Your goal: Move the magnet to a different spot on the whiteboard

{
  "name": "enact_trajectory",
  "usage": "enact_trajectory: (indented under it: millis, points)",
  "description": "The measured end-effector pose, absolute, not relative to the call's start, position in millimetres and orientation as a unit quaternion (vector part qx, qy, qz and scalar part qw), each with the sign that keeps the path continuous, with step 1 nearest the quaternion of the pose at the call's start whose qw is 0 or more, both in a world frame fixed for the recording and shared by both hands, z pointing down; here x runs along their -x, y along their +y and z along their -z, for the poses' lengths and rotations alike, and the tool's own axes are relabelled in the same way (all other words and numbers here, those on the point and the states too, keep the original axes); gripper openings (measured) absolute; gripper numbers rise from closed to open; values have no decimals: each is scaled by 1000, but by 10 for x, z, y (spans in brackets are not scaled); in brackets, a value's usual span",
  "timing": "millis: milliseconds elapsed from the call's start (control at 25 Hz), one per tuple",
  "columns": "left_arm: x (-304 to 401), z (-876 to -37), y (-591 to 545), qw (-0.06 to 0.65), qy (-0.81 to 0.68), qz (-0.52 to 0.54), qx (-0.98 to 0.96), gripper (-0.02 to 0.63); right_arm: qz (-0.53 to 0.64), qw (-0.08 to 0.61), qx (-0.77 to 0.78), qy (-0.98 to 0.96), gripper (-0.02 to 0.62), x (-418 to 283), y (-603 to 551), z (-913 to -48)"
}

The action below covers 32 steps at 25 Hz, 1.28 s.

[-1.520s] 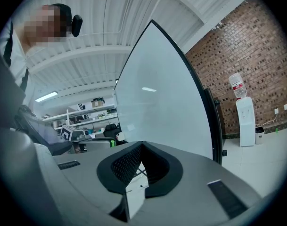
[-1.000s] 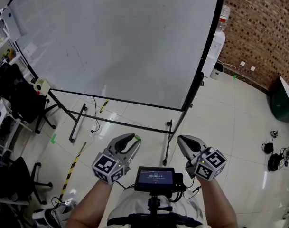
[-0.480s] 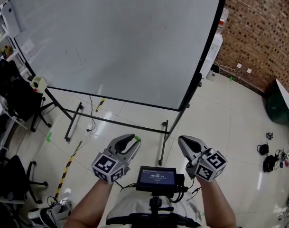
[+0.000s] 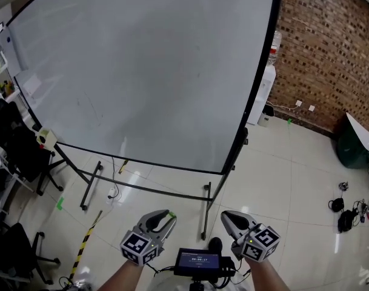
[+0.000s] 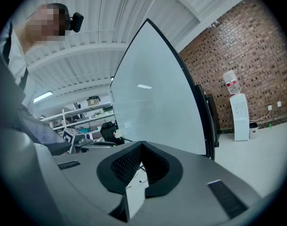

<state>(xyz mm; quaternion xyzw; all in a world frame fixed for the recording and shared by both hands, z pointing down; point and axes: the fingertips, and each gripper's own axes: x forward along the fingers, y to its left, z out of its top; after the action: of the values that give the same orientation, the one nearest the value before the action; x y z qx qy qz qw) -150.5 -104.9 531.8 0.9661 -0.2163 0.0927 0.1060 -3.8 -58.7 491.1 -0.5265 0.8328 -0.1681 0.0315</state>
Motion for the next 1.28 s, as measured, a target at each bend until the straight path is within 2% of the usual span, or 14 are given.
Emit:
enact_trajectory:
  millis: [560,840,1280]
  points:
    - [953,-5238,-1380,81,-210,-117,-967,147,191,31,542,818,21,-498,-692,-4991]
    - [416,-5130,-1483,71,-200,-119,-970,147,185,40,534,824,23,-852,-909,-4876]
    - [-181,-4611,-1968,-18,-192,-125,-973,147,180,53,511,839,21,-1025,-1203,-4778]
